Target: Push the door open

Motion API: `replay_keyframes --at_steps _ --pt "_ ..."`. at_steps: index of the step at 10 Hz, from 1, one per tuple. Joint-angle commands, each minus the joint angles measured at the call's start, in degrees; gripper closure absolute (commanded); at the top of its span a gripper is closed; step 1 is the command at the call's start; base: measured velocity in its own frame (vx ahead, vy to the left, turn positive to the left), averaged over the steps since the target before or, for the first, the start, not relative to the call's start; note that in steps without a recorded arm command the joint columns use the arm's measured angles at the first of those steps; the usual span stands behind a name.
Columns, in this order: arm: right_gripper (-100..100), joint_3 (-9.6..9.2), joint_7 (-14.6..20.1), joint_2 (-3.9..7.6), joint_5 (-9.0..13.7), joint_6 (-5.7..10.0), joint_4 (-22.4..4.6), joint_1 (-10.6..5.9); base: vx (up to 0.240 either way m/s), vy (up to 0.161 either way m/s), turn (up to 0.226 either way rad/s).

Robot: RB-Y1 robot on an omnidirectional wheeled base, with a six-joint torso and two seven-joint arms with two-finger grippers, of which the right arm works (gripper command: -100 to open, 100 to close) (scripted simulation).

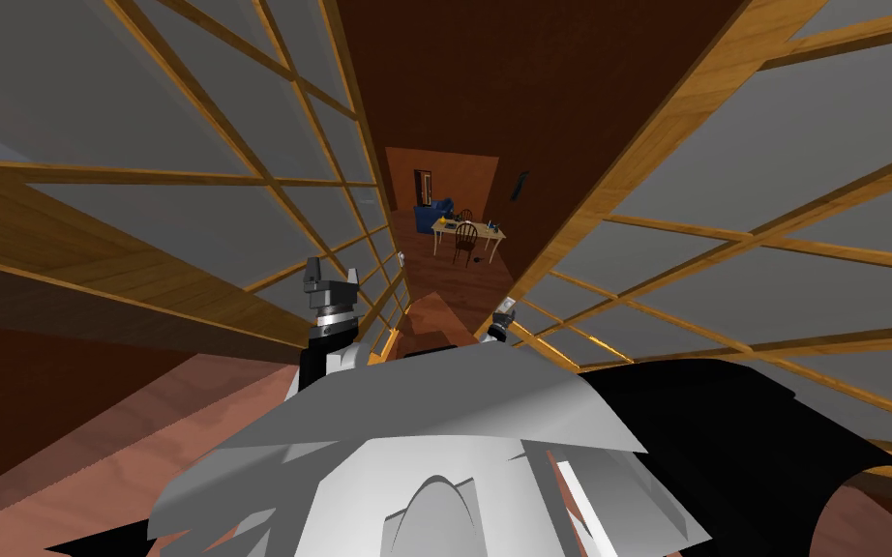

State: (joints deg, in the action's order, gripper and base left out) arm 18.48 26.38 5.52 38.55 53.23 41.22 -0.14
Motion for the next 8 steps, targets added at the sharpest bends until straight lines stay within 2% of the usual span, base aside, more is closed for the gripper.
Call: replay_keyframes --at_steps 1,8 --pt "-100 0.03 2.86 -0.3 0.26 0.12 -0.12 -0.29 -0.017 0.016 -0.013" --pt "-100 0.18 12.53 -1.48 1.2 0.21 0.15 -0.95 -0.023 0.02 -0.014"
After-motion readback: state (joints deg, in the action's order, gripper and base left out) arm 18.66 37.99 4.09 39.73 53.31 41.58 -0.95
